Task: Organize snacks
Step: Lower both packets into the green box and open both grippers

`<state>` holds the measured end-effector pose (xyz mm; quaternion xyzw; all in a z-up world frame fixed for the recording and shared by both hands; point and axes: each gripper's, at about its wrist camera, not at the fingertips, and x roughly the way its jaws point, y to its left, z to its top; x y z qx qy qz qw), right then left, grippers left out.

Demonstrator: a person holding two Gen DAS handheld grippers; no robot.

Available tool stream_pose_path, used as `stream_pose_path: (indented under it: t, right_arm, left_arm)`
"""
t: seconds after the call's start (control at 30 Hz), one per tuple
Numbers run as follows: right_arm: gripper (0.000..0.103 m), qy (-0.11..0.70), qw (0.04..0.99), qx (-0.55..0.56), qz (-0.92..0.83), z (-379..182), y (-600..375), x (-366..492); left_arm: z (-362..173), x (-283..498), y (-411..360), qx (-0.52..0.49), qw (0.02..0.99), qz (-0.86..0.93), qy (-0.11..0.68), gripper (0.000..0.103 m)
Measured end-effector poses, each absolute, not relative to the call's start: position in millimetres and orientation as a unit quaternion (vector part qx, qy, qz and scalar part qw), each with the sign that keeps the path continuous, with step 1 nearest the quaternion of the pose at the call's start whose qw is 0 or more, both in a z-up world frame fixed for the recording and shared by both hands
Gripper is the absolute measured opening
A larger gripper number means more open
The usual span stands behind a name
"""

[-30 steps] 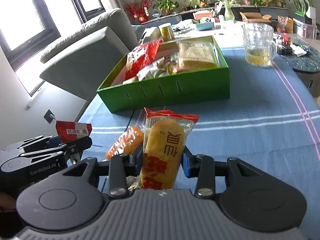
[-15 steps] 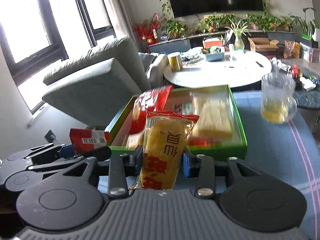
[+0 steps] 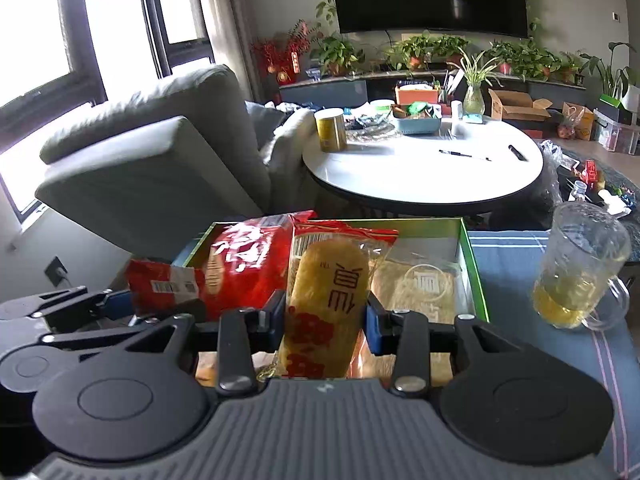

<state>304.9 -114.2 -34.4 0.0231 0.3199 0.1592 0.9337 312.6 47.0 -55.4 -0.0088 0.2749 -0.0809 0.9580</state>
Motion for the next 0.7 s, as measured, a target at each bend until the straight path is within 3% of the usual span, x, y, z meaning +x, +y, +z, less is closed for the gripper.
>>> stream_pose_path:
  t: [0.1, 0.2, 0.7]
  right_arm:
    - [0.049, 0.318, 0.934, 0.019, 0.16, -40.0, -111.5, 313.1]
    - [0.058, 0.312, 0.938, 0.028, 0.147, -42.2, -113.5, 315.2]
    - [0.059, 0.289, 0.944, 0.053, 0.149, -24.8, -138.9, 262.7]
  left_arm:
    - [-60.7, 321.5, 44.0, -0.004, 0.957, -0.074, 0.281, 0.042]
    - [-64.5, 323.4, 42.6, 0.002, 0.956, -0.066, 0.285, 0.052]
    - [-55.4, 270.5, 41.0, -0.001, 0.956, -0.069, 0.285, 0.06]
